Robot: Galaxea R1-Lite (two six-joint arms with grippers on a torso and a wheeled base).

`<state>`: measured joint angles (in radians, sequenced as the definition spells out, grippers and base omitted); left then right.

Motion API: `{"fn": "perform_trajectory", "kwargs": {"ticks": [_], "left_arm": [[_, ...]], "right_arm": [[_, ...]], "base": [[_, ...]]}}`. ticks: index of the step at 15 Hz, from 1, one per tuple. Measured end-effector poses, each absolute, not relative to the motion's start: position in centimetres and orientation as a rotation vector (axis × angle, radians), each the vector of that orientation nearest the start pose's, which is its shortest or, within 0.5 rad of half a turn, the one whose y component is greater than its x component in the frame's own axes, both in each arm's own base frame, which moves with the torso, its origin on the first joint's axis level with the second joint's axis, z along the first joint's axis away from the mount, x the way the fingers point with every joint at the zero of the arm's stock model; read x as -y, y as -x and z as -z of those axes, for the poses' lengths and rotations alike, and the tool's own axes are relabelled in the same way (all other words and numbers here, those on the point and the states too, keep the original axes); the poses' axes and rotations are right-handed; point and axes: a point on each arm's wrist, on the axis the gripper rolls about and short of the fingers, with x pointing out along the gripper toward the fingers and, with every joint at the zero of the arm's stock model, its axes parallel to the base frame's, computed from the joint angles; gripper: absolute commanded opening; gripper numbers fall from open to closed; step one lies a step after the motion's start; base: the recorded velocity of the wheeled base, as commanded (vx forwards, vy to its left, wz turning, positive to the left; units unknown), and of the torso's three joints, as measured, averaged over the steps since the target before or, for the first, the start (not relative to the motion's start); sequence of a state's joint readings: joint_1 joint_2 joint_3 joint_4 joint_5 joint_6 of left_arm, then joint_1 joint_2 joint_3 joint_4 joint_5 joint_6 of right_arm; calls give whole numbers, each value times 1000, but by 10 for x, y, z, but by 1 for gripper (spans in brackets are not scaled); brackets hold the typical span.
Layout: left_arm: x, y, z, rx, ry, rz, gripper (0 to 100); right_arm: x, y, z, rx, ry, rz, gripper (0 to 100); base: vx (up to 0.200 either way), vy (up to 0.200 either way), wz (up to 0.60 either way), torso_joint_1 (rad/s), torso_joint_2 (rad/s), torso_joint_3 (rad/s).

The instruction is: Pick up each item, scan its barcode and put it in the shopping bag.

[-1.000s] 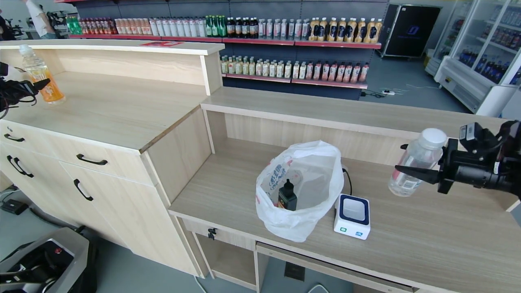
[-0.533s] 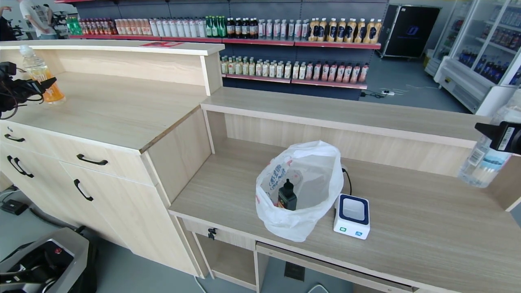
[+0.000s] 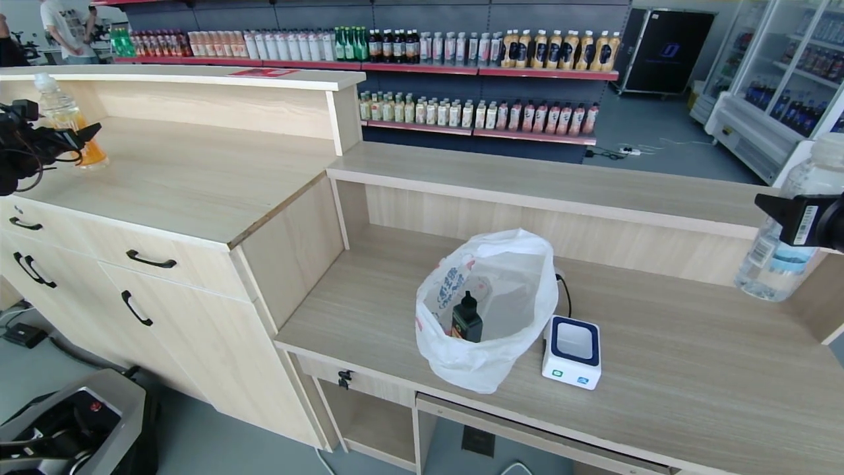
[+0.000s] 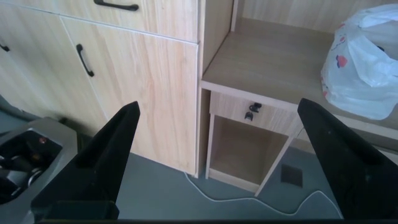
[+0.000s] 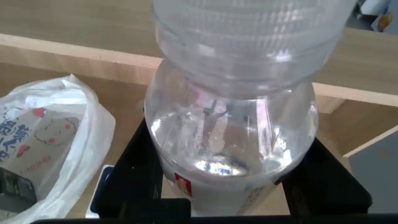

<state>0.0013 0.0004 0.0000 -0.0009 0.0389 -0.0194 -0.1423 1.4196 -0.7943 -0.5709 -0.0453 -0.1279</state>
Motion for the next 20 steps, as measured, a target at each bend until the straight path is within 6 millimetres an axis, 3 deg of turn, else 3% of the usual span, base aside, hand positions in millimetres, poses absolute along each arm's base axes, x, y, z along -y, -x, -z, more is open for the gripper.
{"fn": "perform_trajectory", "kwargs": {"ticks": [5, 10, 13, 16, 20], "left_arm": [[-1, 23, -76, 1, 19, -41, 100], [-1, 23, -76, 0, 19, -40, 100], [-1, 23, -76, 1, 20, -40, 100], [-1, 23, -76, 1, 20, -40, 100], [-1, 23, -76, 0, 20, -41, 100]], "right_arm": [[29, -242, -252, -48, 126, 160, 0], [31, -256, -239, -30, 119, 157, 0], [34, -275, -231, 58, 123, 125, 0], [39, -295, -212, 124, 157, -4, 0], [47, -318, -177, 77, 170, -50, 0]], "base": [[0, 0, 600, 3, 4, 6], [0, 0, 0, 0, 0, 0], [0, 0, 0, 0, 0, 0], [0, 0, 0, 0, 0, 0], [0, 0, 0, 0, 0, 0]]}}
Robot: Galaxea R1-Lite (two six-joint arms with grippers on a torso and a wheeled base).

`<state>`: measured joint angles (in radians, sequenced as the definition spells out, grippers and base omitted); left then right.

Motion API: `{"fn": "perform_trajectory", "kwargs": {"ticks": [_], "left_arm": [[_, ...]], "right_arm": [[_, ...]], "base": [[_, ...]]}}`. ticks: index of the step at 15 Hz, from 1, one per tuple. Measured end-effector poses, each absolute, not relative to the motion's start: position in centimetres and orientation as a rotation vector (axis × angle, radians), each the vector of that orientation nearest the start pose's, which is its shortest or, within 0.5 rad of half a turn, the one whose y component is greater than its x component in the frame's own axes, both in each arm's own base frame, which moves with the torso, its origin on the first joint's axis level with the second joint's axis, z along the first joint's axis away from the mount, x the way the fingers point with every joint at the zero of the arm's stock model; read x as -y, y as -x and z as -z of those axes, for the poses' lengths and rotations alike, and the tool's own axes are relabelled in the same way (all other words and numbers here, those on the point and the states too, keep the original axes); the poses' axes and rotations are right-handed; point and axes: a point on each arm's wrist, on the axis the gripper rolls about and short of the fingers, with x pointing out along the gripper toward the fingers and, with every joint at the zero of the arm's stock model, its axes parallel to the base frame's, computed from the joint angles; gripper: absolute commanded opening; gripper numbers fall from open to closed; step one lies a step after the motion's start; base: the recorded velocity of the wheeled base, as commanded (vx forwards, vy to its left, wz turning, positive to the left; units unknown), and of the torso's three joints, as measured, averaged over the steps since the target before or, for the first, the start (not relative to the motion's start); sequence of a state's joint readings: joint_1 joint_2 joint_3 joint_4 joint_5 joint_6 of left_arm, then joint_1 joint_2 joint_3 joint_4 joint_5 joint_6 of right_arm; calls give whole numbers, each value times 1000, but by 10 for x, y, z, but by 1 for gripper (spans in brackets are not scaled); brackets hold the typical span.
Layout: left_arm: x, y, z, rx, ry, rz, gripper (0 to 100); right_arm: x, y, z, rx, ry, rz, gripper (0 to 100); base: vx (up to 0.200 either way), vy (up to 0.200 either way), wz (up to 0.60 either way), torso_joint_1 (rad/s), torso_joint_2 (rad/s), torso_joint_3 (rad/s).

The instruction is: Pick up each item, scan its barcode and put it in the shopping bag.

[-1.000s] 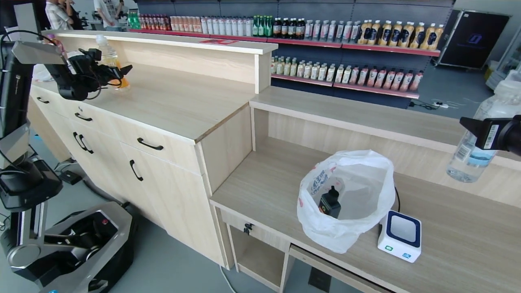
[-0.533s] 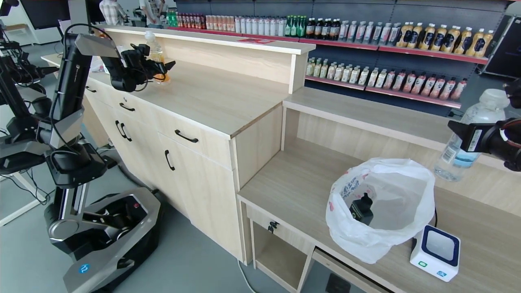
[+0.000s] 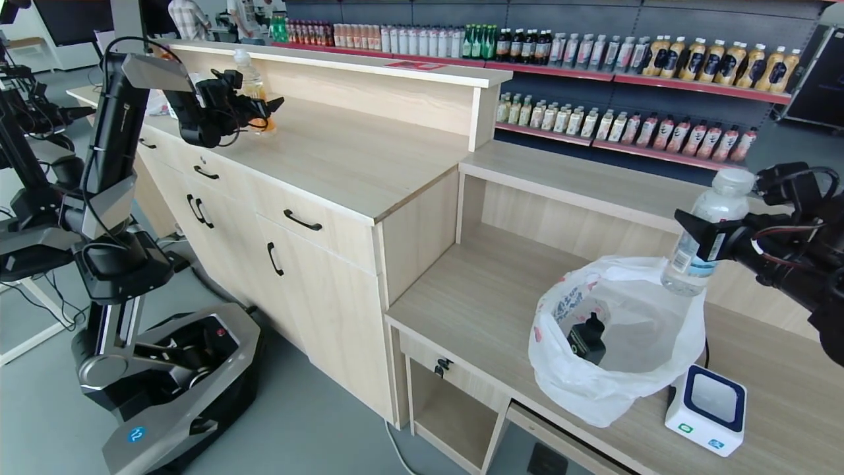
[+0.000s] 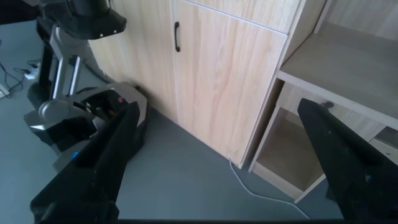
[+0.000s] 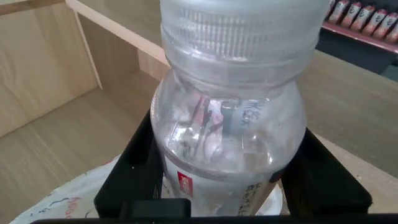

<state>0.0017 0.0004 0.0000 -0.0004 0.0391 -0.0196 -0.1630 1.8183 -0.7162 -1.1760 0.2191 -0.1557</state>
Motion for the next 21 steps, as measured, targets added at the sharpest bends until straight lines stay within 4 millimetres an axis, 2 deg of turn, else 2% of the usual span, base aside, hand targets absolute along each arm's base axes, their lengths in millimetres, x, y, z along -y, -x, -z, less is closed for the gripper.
{"fn": "perform_trajectory", "kwargs": {"ticks": [6, 21], "left_arm": [[-1, 23, -76, 1, 19, -40, 100], [-1, 23, -76, 1, 20, -40, 100]], "right_arm": [[44, -338, -134, -14, 158, -113, 0], [35, -373, -70, 3, 202, -228, 0]], "base": [[0, 0, 0, 0, 0, 0], [0, 0, 0, 0, 0, 0]]}}
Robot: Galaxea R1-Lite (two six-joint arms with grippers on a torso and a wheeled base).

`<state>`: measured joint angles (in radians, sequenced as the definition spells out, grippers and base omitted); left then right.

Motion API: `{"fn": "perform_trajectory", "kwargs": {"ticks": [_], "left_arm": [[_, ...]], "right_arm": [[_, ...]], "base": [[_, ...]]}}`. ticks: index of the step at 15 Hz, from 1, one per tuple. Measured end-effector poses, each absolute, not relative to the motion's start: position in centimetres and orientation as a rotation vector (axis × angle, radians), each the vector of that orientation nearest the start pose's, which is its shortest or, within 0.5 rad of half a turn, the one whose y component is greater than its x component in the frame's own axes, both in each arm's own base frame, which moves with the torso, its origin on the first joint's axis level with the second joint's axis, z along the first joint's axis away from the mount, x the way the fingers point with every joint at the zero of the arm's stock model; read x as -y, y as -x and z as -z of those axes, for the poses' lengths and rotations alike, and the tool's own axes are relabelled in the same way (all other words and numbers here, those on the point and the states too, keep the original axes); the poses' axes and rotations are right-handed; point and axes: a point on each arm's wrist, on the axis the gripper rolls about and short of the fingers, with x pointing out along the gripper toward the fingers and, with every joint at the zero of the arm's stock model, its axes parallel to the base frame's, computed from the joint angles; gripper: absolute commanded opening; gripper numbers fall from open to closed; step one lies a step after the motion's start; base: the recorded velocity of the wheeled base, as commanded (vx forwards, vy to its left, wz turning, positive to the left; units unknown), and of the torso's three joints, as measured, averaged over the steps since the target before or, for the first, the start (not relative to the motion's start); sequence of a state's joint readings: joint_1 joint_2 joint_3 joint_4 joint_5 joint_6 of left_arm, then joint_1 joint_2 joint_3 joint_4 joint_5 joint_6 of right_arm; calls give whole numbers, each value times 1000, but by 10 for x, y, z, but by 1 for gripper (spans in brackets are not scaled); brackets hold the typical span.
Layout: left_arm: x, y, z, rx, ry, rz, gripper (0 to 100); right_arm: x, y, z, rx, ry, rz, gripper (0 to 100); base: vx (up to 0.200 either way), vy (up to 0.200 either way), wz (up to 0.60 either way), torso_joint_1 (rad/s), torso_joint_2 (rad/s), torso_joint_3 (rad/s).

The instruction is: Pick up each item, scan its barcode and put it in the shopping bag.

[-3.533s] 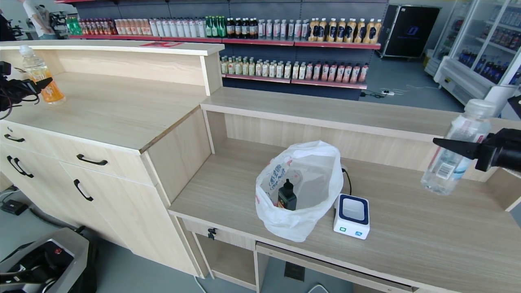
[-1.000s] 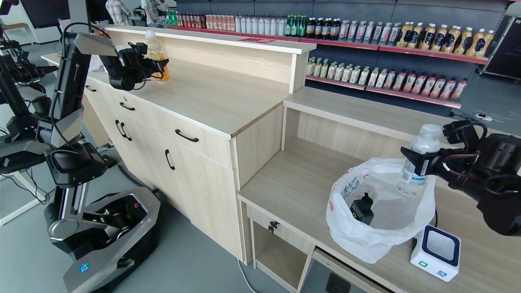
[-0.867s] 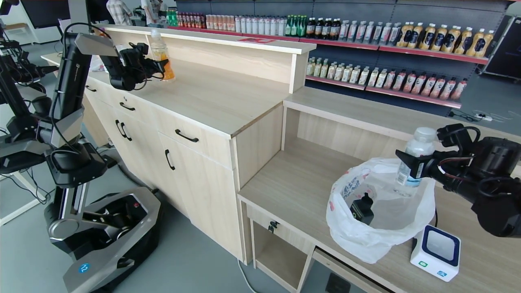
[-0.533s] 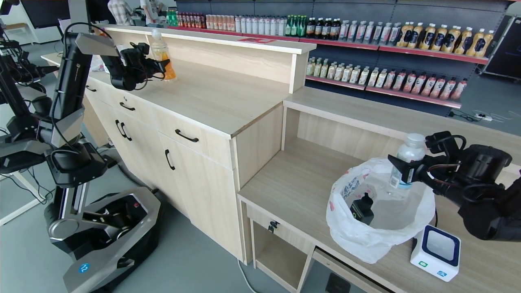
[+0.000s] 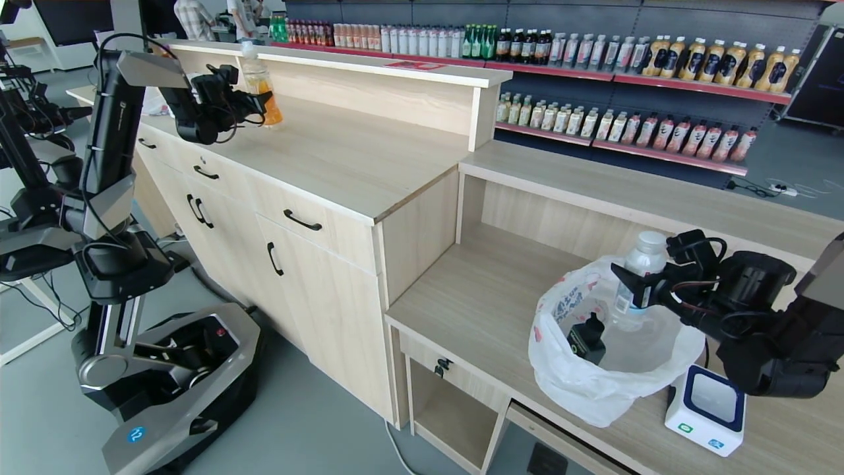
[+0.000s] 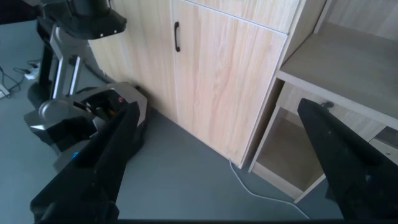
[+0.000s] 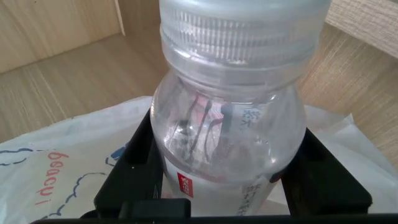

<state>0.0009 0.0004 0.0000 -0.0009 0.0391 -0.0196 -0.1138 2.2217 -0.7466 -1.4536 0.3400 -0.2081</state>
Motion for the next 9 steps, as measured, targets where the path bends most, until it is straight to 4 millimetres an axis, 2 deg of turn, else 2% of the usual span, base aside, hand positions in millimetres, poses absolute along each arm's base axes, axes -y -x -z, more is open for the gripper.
{"fn": "perform_trajectory", "kwargs": {"ticks": [9], "left_arm": [[-1, 23, -76, 1, 20, -41, 100]], "right_arm": [[33, -383, -46, -6, 206, -272, 0]], "base": [[0, 0, 0, 0, 0, 0]]}}
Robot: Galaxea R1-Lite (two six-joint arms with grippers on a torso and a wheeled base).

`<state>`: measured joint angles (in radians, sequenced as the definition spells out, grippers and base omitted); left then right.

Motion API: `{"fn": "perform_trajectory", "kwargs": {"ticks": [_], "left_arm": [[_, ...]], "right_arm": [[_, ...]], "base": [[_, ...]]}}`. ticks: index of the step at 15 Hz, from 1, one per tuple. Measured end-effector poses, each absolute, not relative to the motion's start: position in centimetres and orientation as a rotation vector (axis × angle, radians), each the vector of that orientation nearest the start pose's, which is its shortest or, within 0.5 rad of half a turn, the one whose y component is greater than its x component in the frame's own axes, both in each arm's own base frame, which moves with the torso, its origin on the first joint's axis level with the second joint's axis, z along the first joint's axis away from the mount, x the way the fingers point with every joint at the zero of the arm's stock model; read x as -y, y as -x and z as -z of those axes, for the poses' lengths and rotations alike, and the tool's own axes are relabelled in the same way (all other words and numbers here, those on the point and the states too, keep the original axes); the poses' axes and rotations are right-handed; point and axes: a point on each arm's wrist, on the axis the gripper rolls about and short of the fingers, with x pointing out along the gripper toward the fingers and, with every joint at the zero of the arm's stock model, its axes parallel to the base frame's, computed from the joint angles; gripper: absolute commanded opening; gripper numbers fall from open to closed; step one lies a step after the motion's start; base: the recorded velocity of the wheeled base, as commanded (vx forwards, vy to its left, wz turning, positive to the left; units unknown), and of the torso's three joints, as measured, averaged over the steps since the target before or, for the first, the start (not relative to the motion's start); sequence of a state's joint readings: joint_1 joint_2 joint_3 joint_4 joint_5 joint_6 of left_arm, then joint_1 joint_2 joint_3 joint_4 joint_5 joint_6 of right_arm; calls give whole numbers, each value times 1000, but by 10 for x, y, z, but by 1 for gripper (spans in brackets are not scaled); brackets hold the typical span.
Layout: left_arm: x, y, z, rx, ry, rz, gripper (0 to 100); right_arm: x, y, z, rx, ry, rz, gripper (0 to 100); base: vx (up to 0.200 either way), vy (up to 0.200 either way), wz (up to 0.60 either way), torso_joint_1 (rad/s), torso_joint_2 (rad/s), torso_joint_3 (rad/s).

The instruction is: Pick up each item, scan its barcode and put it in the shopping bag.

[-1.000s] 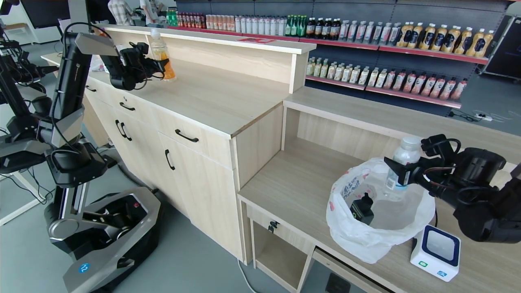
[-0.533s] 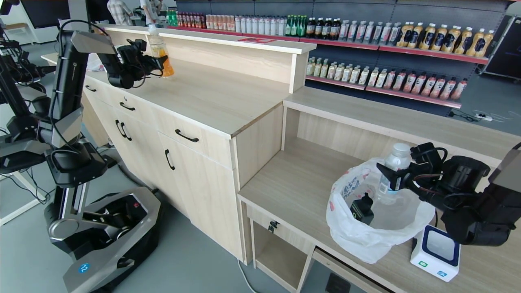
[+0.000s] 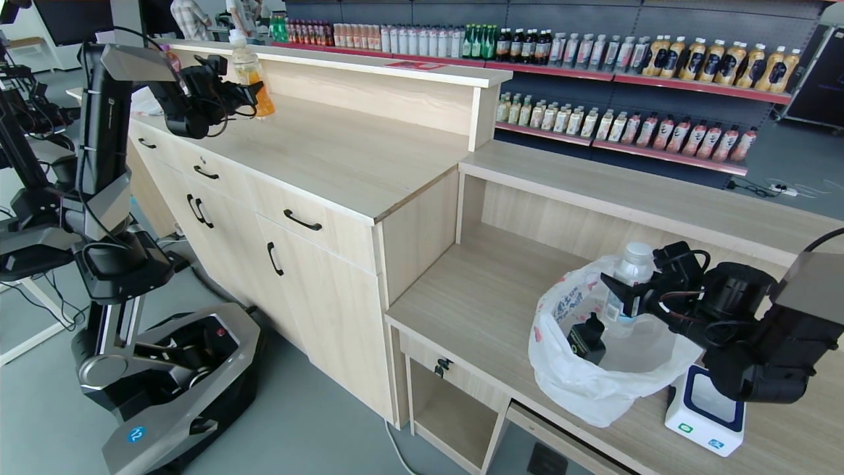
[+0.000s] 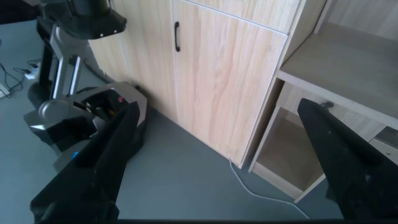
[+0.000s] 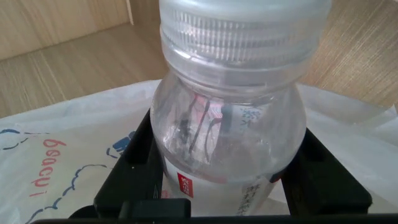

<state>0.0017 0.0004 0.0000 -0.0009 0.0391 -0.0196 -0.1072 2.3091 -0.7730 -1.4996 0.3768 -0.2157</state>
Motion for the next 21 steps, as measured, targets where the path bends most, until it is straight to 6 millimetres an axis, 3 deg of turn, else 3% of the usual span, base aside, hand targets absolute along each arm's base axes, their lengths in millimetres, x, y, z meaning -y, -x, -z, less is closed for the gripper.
{"fn": "perform_trajectory", "kwargs": {"ticks": [8, 21], "left_arm": [[-1, 23, -76, 1, 20, -40, 100], [-1, 23, -76, 1, 20, -40, 100]], "right_arm": [[41, -396, -34, -4, 212, -256, 0], [52, -400, -16, -36, 217, -248, 0]], "base": [[0, 0, 0, 0, 0, 0], [0, 0, 0, 0, 0, 0]]}}
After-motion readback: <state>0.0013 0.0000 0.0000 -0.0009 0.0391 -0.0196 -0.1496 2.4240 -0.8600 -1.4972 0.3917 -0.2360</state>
